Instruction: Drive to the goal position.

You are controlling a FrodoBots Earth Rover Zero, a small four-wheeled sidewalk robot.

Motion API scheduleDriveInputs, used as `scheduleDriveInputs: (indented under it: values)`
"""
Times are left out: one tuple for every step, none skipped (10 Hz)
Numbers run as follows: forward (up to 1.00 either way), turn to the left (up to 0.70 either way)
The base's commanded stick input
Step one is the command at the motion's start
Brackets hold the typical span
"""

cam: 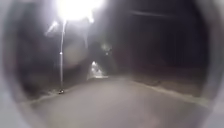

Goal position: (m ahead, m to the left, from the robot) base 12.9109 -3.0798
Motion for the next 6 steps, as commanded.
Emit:
scheduleDriveInputs:
  values:
    - [1.00, 0.04]
    - [1.00, 0.00]
    - [1.00, 0.00]
    - [1.00, 0.00]
    - [1.00, 0.00]
    - [1.00, 0.00]
